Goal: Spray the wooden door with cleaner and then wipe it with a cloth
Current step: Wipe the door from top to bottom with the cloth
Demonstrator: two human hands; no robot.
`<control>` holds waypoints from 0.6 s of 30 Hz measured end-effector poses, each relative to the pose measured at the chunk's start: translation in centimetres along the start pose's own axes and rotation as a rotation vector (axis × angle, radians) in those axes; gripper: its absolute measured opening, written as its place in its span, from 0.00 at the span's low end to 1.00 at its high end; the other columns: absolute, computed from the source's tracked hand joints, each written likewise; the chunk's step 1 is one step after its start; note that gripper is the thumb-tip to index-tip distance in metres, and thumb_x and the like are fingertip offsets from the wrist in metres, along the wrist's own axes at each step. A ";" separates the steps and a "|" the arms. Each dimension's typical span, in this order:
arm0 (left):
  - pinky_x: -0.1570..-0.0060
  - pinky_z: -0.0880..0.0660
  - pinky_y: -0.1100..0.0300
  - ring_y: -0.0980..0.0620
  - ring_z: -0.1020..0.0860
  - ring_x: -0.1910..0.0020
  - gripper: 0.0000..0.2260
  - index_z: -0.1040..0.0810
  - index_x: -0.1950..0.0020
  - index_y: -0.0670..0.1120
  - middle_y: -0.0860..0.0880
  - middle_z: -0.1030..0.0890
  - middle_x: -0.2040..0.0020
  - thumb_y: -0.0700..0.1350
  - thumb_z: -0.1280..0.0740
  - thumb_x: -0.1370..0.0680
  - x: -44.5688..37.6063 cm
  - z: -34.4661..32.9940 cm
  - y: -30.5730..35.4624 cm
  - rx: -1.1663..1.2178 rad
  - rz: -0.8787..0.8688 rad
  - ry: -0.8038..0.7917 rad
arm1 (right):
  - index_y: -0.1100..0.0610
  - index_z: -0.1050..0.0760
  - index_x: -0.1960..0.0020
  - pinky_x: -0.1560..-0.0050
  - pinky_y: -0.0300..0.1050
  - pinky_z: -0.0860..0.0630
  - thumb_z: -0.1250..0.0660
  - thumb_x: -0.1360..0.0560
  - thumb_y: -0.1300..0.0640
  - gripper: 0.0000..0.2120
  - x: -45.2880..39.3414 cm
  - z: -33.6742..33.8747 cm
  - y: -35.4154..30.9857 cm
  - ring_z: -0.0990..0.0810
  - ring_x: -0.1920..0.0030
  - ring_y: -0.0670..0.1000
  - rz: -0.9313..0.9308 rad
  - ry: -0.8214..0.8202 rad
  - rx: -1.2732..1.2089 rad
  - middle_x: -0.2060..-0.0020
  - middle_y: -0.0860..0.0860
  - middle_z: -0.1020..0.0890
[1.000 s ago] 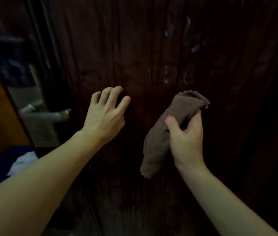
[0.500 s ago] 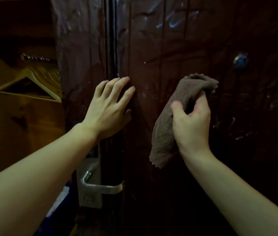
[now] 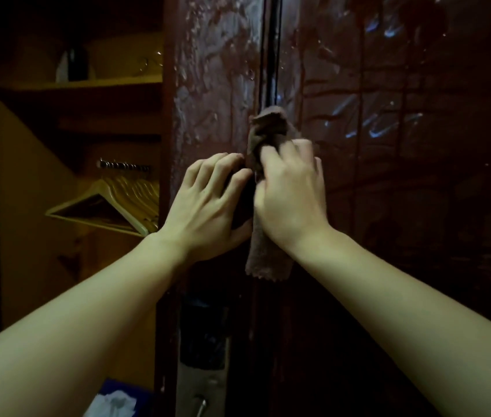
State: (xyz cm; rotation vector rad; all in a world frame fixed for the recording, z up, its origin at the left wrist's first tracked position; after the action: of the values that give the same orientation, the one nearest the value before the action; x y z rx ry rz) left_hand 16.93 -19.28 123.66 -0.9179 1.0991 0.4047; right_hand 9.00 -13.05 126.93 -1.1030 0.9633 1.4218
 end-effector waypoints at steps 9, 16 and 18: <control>0.36 0.34 0.43 0.35 0.31 0.37 0.27 0.27 0.39 0.37 0.35 0.28 0.38 0.59 0.38 0.24 -1.2 0.4 -4.0 -0.051 0.030 0.017 | 0.66 0.24 0.38 0.35 0.61 0.31 0.46 0.28 0.55 0.25 -4.5 -3.5 -1.5 0.28 0.33 0.64 0.343 -0.076 0.311 0.37 0.63 0.23; 0.52 0.33 0.47 0.40 0.30 0.50 0.15 0.26 0.51 0.39 0.39 0.24 0.49 0.51 0.38 0.24 -0.4 2.2 -6.2 -0.091 0.018 0.126 | 0.62 0.23 0.37 0.27 0.58 0.39 0.44 0.26 0.45 0.27 -0.5 -5.6 -2.6 0.28 0.33 0.62 0.491 -0.212 0.352 0.35 0.60 0.23; 0.54 0.33 0.47 0.40 0.28 0.53 0.15 0.25 0.52 0.38 0.39 0.24 0.50 0.51 0.37 0.24 -0.1 2.2 -6.9 -0.124 -0.003 0.090 | 0.61 0.24 0.35 0.27 0.58 0.38 0.46 0.23 0.44 0.27 -0.6 -6.3 -3.0 0.29 0.31 0.61 0.545 -0.252 0.382 0.34 0.59 0.24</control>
State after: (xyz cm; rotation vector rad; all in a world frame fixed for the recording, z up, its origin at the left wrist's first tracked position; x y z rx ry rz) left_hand 22.96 -21.54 127.01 -1.0553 1.1641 0.4367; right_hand 12.76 -18.86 125.91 -0.3770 1.3409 1.6627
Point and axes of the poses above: each hand's wrist, its own x-axis away from the middle knuckle, its own z-axis out of the back of the hand, y = z × x, the point moved 8 cm from there along -x, towards the middle knuckle
